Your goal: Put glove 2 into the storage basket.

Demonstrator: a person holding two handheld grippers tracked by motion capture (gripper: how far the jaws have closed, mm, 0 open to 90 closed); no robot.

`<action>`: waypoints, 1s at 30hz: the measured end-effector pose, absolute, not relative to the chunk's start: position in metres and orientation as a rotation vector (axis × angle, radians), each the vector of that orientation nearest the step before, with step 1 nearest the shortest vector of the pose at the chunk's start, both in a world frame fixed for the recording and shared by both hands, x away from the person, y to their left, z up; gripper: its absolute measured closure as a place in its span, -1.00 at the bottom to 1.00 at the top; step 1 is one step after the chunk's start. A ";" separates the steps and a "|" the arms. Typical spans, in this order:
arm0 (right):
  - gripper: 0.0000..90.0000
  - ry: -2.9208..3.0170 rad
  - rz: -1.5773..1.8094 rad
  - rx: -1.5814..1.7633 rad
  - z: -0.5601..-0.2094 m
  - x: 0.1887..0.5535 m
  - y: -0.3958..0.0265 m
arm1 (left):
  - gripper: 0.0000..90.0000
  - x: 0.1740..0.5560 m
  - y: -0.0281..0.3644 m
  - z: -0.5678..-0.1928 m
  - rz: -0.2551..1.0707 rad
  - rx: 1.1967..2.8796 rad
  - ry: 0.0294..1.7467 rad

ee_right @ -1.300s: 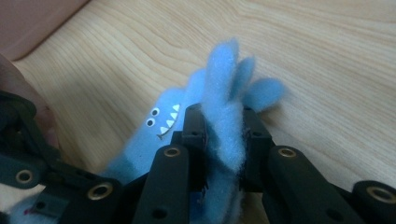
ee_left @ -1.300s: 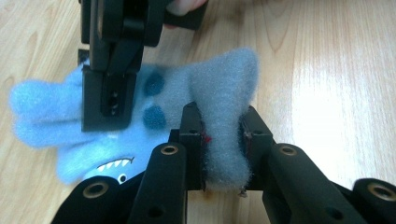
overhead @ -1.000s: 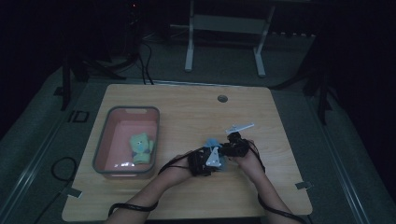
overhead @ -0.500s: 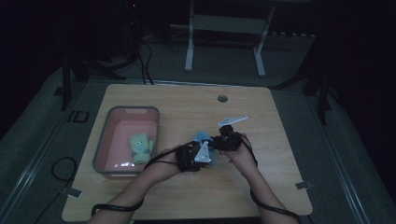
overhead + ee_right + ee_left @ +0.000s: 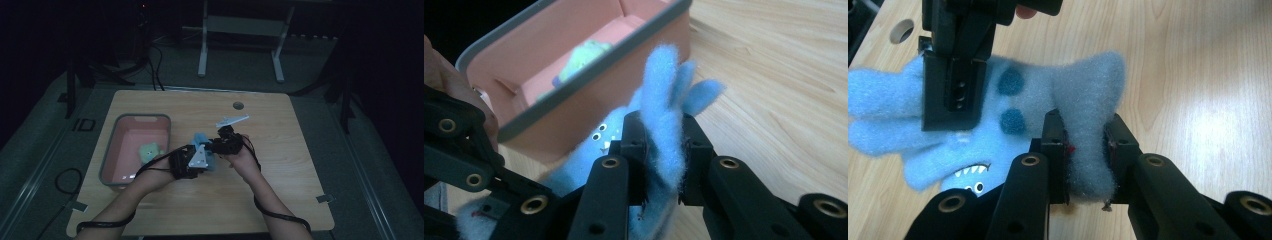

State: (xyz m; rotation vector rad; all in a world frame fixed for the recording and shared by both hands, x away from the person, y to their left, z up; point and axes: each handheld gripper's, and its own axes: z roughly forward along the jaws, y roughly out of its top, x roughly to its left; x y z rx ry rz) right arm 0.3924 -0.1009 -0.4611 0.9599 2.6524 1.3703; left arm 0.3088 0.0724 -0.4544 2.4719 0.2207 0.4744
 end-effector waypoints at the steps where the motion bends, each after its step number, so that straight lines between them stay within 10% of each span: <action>1: 0.73 2.653 1.372 0.957 -0.460 0.393 -0.098 | 0.71 0.309 0.075 -0.454 0.476 2.471 0.225; 30: 0.73 2.752 1.405 0.783 -0.450 0.398 0.016 | 0.71 0.295 0.171 -0.446 0.539 2.516 0.392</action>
